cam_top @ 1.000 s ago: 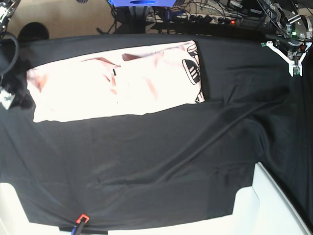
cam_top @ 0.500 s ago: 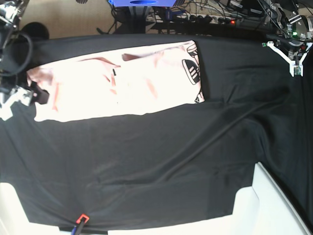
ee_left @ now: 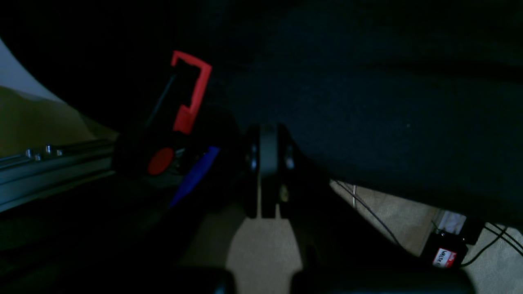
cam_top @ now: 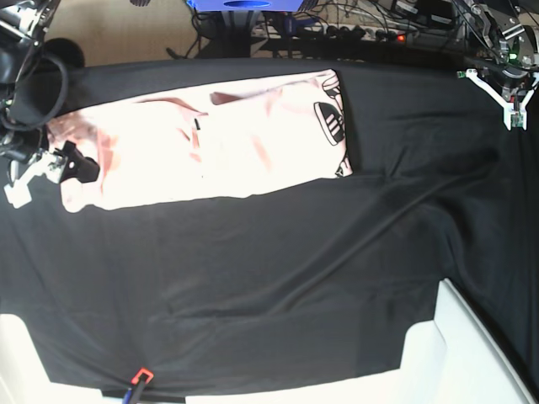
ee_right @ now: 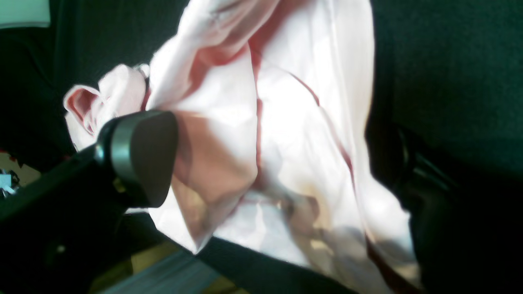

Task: Fold the T-shirt properly
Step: 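Grasp the shirt's end corner with the right gripper, then fold the grasped corner over the bundle with the right gripper, then carry the folded end across the bundle with the right gripper and press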

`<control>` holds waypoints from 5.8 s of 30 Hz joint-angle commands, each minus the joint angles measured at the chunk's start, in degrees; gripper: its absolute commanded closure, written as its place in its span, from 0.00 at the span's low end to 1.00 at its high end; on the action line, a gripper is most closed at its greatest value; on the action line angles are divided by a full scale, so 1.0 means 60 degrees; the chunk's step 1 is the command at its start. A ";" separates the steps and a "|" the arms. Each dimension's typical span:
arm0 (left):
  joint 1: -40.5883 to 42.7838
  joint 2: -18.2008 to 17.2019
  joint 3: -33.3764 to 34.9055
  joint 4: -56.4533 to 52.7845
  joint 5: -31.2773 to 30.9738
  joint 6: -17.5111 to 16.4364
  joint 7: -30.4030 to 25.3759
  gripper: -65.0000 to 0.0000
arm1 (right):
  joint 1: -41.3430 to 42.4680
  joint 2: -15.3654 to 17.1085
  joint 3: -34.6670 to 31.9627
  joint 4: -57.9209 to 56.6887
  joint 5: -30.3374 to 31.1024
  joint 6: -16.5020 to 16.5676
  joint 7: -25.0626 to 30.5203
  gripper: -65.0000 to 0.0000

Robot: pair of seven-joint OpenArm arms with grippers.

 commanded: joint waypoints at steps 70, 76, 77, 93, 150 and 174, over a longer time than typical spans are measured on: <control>0.0133 -0.0325 -0.0034 -0.0263 -0.0028 0.0040 -0.0124 1.00 | -0.0354 -0.0329 -0.1020 0.1216 0.0221 -0.0122 -0.0748 0.62; 0.0119 -0.0296 -0.0034 -0.0263 -0.0028 0.0040 -0.0124 1.00 | -0.0339 -0.0256 -0.1035 0.1216 0.0191 -0.0122 -0.0675 0.99; 0.0119 -0.0296 -0.0034 -0.0263 -0.0028 0.0040 -0.0124 1.00 | -0.0324 -0.0256 -0.1020 0.1245 0.0089 -0.0122 -0.0660 0.99; 0.0133 -0.0296 -0.0063 -0.0263 0.0002 0.0040 -0.0124 1.00 | 0.0980 0.0697 -0.0932 0.1274 -0.2930 -0.0122 -0.0001 1.00; 0.0148 -0.0090 -0.0019 -0.0263 -0.0028 0.0040 -0.0124 1.00 | -0.3152 -0.4138 -0.7541 0.9597 -1.5911 -0.3396 0.1713 1.00; 0.0045 -0.0090 -0.0019 -0.0277 -0.0028 0.0040 -0.0124 1.00 | -0.3563 -0.4124 -0.9621 0.9538 -1.1897 -0.6766 0.0629 1.00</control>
